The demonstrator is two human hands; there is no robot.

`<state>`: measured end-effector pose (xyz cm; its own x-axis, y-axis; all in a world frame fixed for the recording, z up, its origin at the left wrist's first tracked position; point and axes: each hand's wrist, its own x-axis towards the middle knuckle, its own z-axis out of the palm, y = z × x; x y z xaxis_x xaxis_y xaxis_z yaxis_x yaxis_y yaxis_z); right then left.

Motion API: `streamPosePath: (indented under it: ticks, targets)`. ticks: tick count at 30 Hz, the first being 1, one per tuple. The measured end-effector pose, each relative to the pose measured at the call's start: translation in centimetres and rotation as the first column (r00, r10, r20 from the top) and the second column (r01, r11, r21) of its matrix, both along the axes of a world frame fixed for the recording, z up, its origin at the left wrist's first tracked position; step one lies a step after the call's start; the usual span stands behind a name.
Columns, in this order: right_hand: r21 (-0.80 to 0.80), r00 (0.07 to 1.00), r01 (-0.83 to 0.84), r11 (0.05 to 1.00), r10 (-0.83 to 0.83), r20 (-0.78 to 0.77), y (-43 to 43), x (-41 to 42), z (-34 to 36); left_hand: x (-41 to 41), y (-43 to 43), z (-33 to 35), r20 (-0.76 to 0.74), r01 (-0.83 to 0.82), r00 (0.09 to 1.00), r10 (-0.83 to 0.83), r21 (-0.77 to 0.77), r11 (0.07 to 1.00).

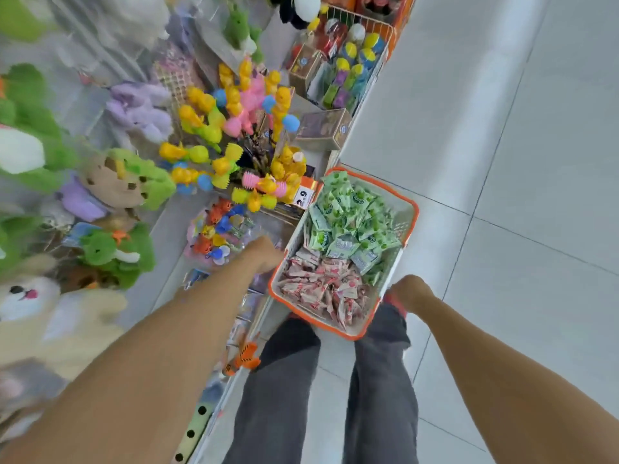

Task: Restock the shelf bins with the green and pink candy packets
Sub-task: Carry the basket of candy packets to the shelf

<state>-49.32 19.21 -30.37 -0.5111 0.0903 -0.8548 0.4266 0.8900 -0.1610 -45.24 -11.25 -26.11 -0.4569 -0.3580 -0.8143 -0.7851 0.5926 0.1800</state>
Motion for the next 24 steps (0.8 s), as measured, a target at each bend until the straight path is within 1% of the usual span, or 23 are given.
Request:
streamPosePath:
  ticks: [3,4,7,11,14,17,19,24]
  targets:
    - [0.01,0.997,0.079,0.997,-0.079,-0.005,0.4,-2.8,-7.0,-2.3,0.2,-8.1,0.03,0.01,0.999,-0.011,0.027,1.0]
    - [0.015,0.993,0.121,0.992,-0.121,-0.006,0.5,-3.9,-9.2,-3.1,0.3,-11.2,0.029,-0.003,1.0,0.003,0.005,1.0]
    - [0.049,0.962,0.272,0.961,-0.273,0.018,0.7,-6.0,-15.8,-4.8,1.5,-17.9,0.018,-0.111,0.994,0.111,-0.039,0.993]
    - [0.035,0.876,0.477,0.878,-0.478,0.067,1.1,-7.0,-23.5,-6.2,2.2,-24.5,0.013,-0.261,0.965,0.263,-0.074,0.962]
    - [0.015,0.797,0.603,0.798,-0.603,0.026,1.1,-6.7,-26.5,-6.5,1.9,-28.6,-0.058,-0.359,0.932,0.358,-0.01,0.933]
    - [-0.043,0.734,0.677,0.735,-0.678,-0.044,1.5,-6.3,-27.9,-7.3,1.6,-30.8,-0.115,-0.451,0.881,0.459,0.085,0.888]
    - [-0.077,0.707,0.7,0.71,-0.705,-0.06,2.0,-6.2,-27.9,-7.8,1.4,-30.9,-0.128,-0.495,0.853,0.506,0.108,0.862]
    - [-0.118,0.705,0.705,0.7,-0.71,0.0,3.7,-4.7,-25.6,-7.6,1.6,-28.9,-0.064,-0.449,0.889,0.454,0.082,0.89]
